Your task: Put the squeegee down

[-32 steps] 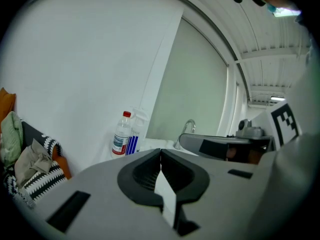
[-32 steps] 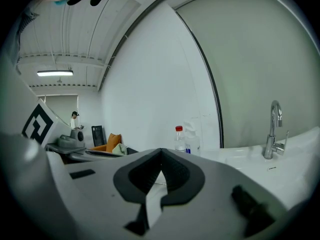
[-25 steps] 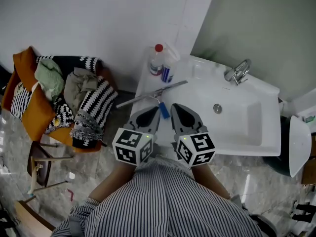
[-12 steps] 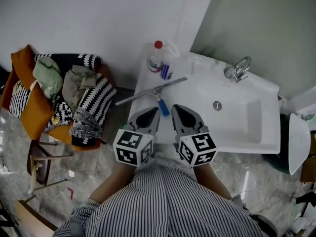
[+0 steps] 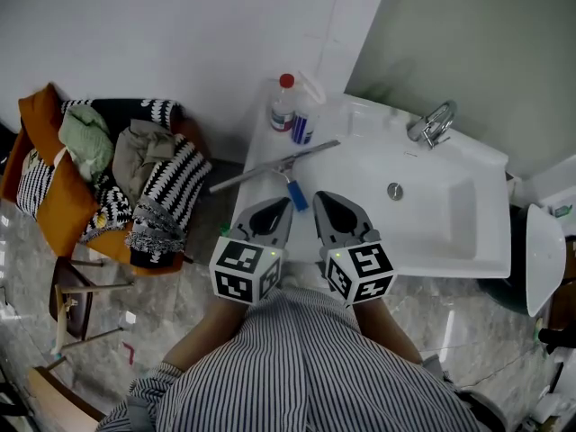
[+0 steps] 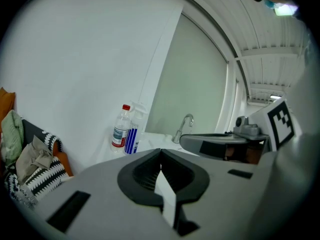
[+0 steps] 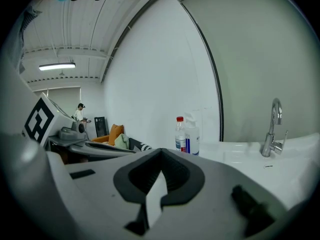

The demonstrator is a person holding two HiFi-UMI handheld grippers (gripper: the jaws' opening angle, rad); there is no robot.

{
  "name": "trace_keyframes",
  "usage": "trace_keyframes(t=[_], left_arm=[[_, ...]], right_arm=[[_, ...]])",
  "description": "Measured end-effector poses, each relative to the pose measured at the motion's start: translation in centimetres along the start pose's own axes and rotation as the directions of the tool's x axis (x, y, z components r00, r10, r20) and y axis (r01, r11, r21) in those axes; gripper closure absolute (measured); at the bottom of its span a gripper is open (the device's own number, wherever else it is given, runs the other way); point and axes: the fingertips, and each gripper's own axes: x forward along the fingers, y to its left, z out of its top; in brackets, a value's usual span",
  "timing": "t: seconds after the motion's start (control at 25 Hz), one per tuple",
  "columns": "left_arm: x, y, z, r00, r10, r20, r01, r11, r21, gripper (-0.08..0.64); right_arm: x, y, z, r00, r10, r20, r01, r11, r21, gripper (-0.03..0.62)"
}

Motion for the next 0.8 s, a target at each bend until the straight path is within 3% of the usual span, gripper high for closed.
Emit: trace_keyframes(t=[0.8], left_arm=[[-0.45, -0.05, 0.02, 1.000, -0.010, 0.006, 0.010, 1.000, -0.002, 0.546]], right_arm=[[-0.04, 0.55, -0.66, 0.999, 0.020, -0.034, -0.021, 0.999, -0.029, 0.577]])
